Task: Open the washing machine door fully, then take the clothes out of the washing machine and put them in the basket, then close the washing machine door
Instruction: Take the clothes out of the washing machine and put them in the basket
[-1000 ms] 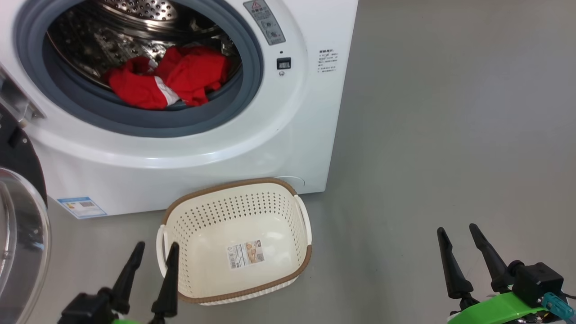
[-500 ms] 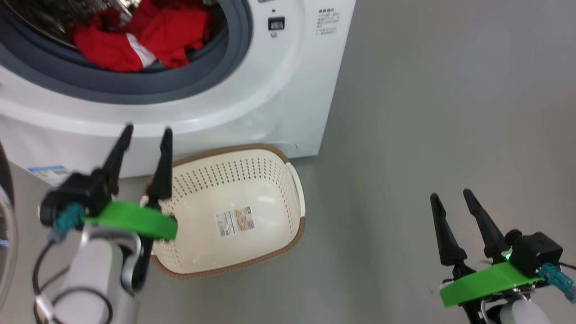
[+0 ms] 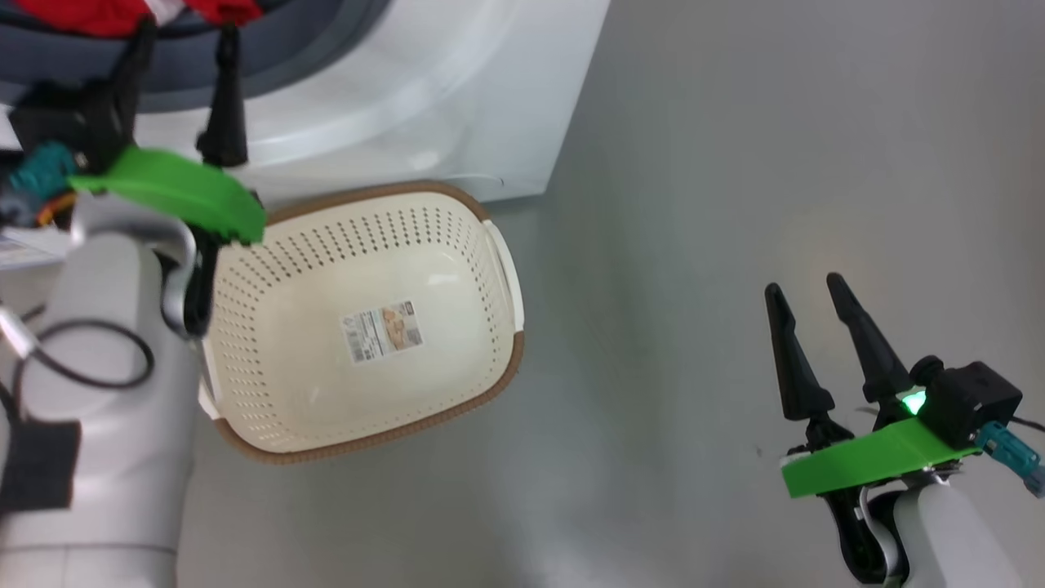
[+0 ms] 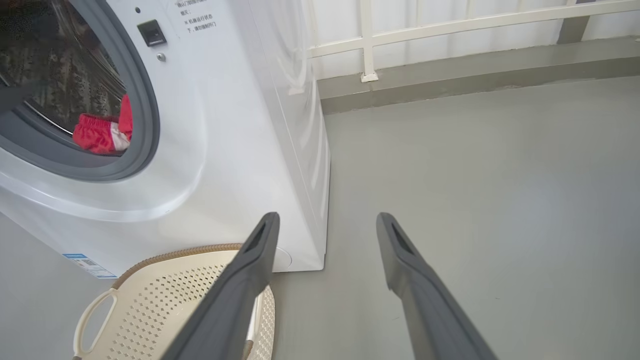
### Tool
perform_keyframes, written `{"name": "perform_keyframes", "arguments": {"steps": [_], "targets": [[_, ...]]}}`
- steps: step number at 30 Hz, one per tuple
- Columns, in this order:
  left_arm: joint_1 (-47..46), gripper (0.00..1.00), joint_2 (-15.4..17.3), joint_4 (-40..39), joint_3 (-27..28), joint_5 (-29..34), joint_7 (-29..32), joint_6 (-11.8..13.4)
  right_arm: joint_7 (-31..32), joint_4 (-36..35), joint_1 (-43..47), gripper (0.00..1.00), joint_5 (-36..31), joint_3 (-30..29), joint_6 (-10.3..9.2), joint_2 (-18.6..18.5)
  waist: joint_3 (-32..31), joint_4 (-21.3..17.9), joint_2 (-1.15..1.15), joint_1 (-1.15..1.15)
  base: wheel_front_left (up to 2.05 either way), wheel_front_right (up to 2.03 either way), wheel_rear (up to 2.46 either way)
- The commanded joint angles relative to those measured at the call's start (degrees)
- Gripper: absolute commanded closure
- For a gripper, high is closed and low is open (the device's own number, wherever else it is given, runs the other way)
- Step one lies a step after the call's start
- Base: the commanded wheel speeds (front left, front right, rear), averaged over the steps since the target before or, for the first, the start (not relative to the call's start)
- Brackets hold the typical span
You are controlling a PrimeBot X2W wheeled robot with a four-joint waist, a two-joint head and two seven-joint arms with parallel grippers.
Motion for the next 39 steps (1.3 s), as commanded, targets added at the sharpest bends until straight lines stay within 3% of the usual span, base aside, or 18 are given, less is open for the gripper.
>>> {"name": "perform_keyframes", "arguments": {"steps": [1, 9, 20, 27, 39], "targets": [[-2.4, 0.00, 2.4, 0.2, 1.3, 0.9, -0.3, 0.4, -0.4, -1.6, -1.1, 0.00, 0.3, 1.3, 0.42, 0.0, 3.4, -1.9, 0.00, 0.00, 0.00, 0.00, 0.00], [-12.9, 0.00, 3.4, 9.4, 1.1, 2.8, -0.3, 2.8, -0.4, -2.0, -3.2, 0.00, 0.9, 3.1, 0.42, 0.1, 7.7, -3.5, 0.00, 0.00, 0.00, 0.00, 0.00], [-23.2, 0.00, 6.2, 16.1, 1.7, 3.6, -0.3, 5.6, -0.4, -2.2, -5.3, 0.00, 2.7, 5.7, 0.42, 0.1, 12.2, -6.3, 0.00, 0.00, 0.00, 0.00, 0.00], [-27.8, 0.00, 9.1, 18.8, 1.5, 4.3, -0.3, 6.4, -0.4, -2.4, -5.5, 0.00, 3.5, 6.8, 0.42, 0.1, 14.2, -8.3, 0.00, 0.00, 0.00, 0.00, 0.00], [-31.4, 0.00, 11.3, 22.9, -0.7, 6.1, -0.3, 6.8, -0.4, -3.0, -5.7, 0.00, 4.0, 8.2, 0.42, 0.1, 15.4, -10.0, 0.00, 0.00, 0.00, 0.00, 0.00]]}}
